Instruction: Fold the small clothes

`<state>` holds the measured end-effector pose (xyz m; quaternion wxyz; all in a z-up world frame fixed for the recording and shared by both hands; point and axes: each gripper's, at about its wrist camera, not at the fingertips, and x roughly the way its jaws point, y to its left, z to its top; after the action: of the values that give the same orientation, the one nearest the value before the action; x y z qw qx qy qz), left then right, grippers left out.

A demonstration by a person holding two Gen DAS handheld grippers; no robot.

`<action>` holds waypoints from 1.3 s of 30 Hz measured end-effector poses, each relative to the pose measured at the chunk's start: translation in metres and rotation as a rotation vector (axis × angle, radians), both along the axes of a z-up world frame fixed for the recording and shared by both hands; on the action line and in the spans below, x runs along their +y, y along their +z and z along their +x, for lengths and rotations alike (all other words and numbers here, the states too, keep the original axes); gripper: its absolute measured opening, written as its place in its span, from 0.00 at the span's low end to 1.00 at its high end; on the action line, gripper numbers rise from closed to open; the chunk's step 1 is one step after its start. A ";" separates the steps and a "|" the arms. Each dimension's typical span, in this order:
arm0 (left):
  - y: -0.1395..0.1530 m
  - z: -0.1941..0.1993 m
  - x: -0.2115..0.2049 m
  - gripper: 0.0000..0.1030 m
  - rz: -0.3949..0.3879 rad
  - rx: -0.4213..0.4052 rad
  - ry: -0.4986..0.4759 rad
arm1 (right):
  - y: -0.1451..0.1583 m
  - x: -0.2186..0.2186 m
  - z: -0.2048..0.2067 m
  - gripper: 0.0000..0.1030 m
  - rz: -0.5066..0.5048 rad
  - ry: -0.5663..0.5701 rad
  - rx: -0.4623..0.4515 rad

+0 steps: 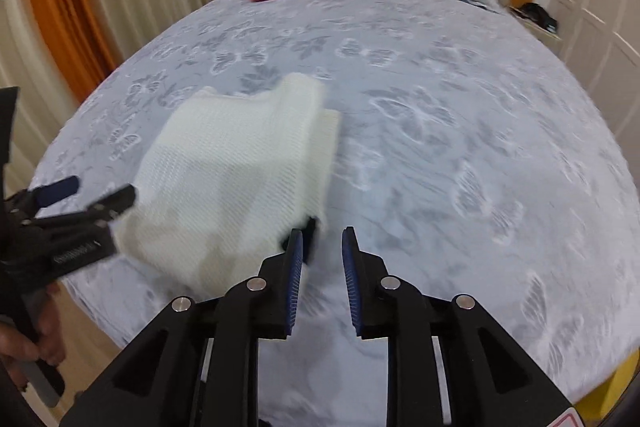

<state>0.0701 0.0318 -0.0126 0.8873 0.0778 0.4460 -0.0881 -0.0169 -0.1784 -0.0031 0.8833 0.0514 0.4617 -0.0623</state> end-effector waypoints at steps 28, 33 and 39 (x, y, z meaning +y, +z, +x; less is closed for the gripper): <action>-0.013 -0.099 -0.001 0.89 -0.052 -0.156 0.067 | -0.035 -0.004 -0.086 0.42 -0.100 -0.047 -0.077; -0.003 -0.106 0.000 0.89 -0.042 -0.183 0.066 | -0.028 0.025 -0.077 0.42 -0.142 -0.023 -0.076; -0.001 -0.105 0.006 0.89 -0.054 -0.159 0.060 | -0.024 0.036 -0.067 0.42 -0.138 -0.062 -0.063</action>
<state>-0.0350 0.0376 -0.0140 0.9239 0.0475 0.3737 -0.0671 -0.0842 -0.1421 -0.0270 0.8965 0.0069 0.4264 -0.1197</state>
